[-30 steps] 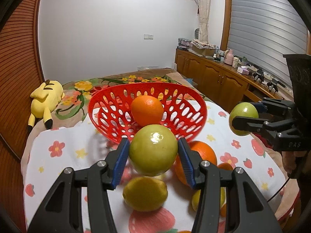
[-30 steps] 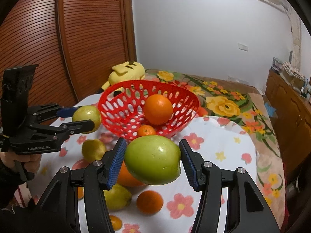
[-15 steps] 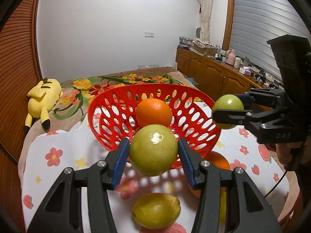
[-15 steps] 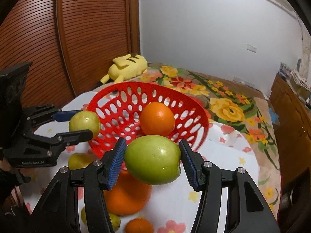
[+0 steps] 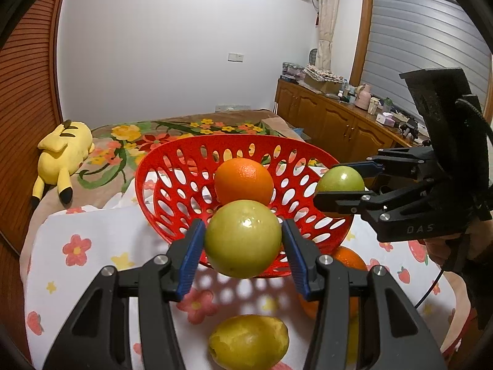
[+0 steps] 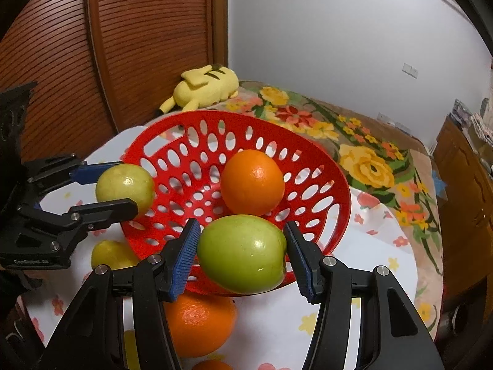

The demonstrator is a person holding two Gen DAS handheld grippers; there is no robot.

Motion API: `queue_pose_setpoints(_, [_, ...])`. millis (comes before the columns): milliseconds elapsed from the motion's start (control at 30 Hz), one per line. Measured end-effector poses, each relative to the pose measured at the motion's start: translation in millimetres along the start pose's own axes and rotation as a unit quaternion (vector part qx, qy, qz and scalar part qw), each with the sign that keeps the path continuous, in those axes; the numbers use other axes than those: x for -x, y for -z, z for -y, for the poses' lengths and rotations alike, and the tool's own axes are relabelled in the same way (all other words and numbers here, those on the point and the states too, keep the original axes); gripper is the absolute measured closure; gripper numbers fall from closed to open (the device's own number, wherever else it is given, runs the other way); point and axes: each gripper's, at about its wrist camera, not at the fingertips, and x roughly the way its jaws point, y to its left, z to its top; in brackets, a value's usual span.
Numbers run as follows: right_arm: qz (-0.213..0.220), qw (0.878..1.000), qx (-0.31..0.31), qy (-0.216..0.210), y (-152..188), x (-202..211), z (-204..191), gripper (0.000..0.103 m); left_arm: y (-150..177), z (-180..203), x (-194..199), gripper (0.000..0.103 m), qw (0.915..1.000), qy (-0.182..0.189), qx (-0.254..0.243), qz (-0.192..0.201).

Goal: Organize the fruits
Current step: 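Lift and carry the lemon and green apple over the red basket with both tools, then open right tool to drop the apple in the basket while left tool releases the lemon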

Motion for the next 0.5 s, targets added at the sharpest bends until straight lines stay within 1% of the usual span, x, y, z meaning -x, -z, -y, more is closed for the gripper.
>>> queue_pose_setpoints(500, [-0.023,1.0,0.009,0.005,0.0,-14.4,-0.2,0.046,0.1,-0.7,-1.1,0.053,1.0,0.0,0.0,-0.001])
